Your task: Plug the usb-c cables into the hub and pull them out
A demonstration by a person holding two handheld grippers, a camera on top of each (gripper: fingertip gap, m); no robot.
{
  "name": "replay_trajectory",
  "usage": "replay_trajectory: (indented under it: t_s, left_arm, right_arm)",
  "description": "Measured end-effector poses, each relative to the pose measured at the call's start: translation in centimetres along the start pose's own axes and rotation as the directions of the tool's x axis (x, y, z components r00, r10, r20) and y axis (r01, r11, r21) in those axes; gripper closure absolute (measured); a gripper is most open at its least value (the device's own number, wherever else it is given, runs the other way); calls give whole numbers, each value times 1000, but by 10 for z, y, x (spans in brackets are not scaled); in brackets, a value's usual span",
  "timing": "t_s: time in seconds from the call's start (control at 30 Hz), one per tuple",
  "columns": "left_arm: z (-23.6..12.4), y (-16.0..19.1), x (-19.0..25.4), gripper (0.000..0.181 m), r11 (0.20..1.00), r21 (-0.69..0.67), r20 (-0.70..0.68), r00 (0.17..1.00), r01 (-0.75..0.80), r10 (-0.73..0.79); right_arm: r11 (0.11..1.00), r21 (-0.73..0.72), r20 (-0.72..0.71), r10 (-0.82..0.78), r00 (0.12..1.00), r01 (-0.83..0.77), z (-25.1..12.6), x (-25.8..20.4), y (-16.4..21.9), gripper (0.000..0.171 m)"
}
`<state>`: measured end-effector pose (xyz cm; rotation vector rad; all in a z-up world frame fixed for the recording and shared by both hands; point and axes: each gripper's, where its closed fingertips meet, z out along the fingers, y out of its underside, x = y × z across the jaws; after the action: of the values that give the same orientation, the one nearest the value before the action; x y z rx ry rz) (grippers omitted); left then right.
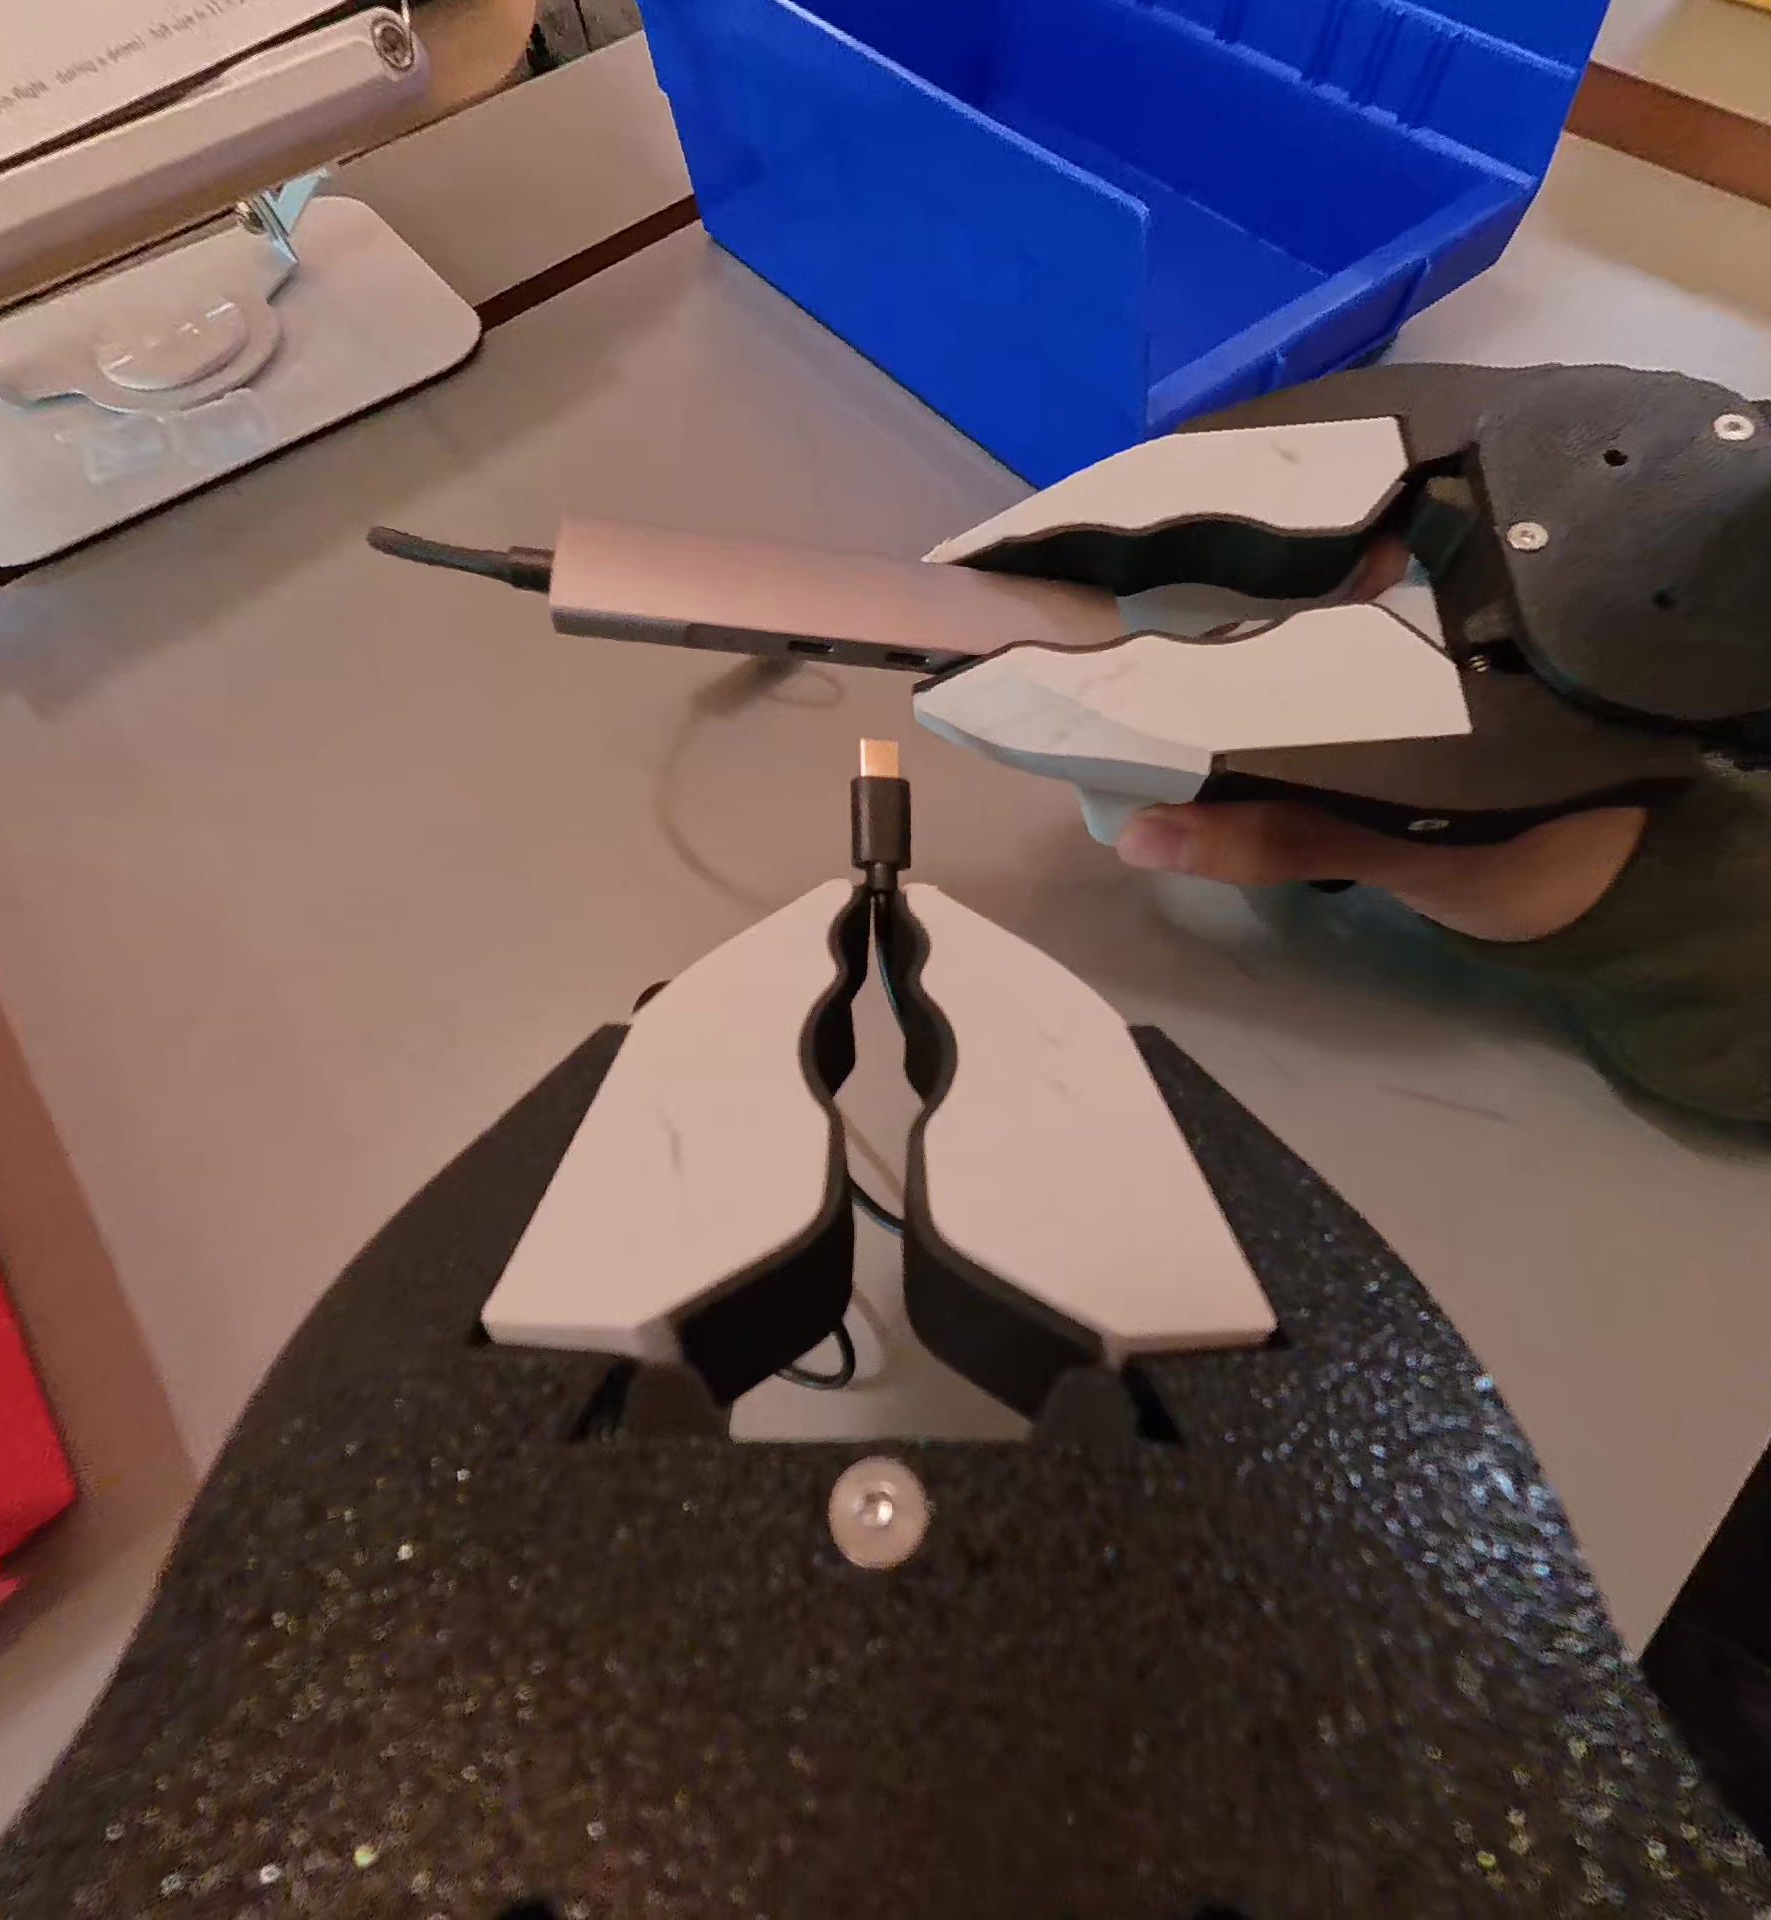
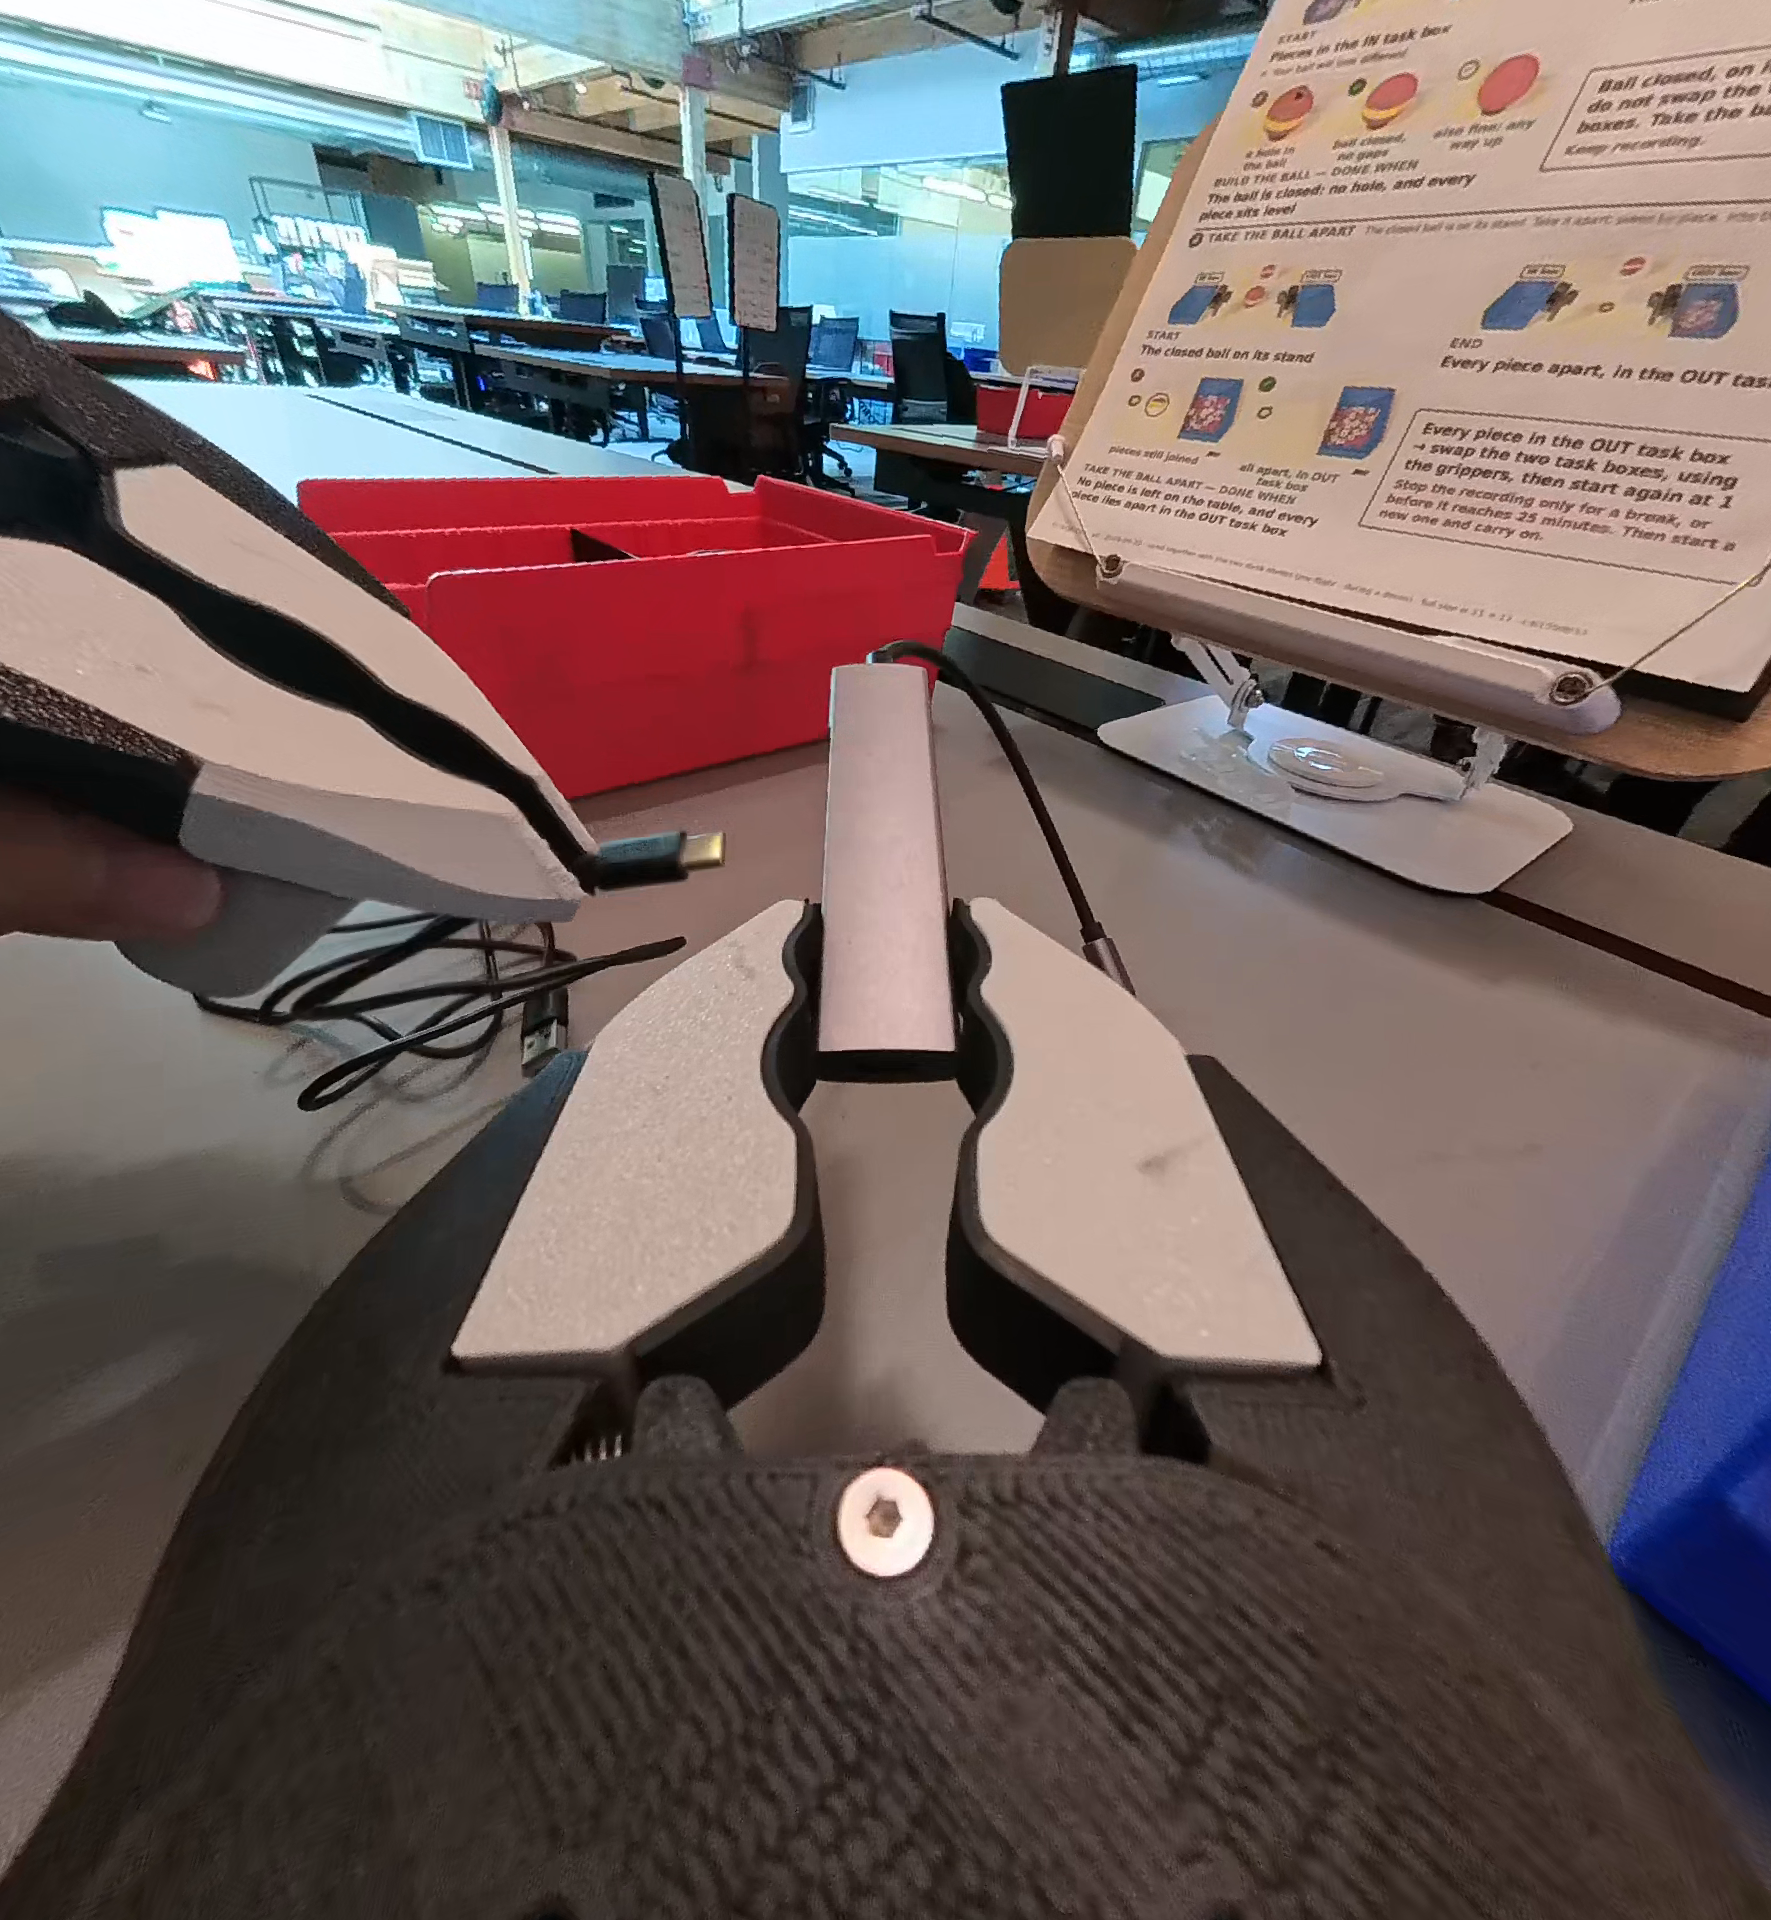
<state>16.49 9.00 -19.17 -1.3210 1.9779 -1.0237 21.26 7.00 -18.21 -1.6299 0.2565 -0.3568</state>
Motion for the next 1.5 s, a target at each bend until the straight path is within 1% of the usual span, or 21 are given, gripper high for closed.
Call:
replay_trajectory:
  t_s: [0.37, 0.93, 1.0, 1.1, 1.27, 1.5]
  left_arm:
    - [4, 5, 3, 178, 1000, -19, -6, 1000, 18, -18]
    - [2, 2, 4, 178, 993, 14, -73, 991, 117, -116]
    - [1, -1, 5, 178, 993, 35, -77, 991, 115, -112]
    - [1, 0, 4, 178, 997, 22, -52, 996, 77, -76]
    - [6, -7, 5, 178, 994, 103, -35, 999, 43, -39]
    - [10, -20, 4, 176, 953, 282, 64, 994, -107, 93]
  right_arm:
    - [987, -19, 3, -159, 987, 159, 2, -17, 3, 148]
    - [982, -8, -17, -191, 982, 190, 2, -17, 2, 147]
    - [982, -6, -18, -188, 982, 188, 2, -16, 1, 147]
    - [978, -11, -12, -207, 978, 207, 3, -19, 2, 147]
    - [989, 6, -6, -150, 989, 150, 1, -14, 0, 147]
    - [997, 23, -11, -77, 997, 77, -1, -6, -3, 147]
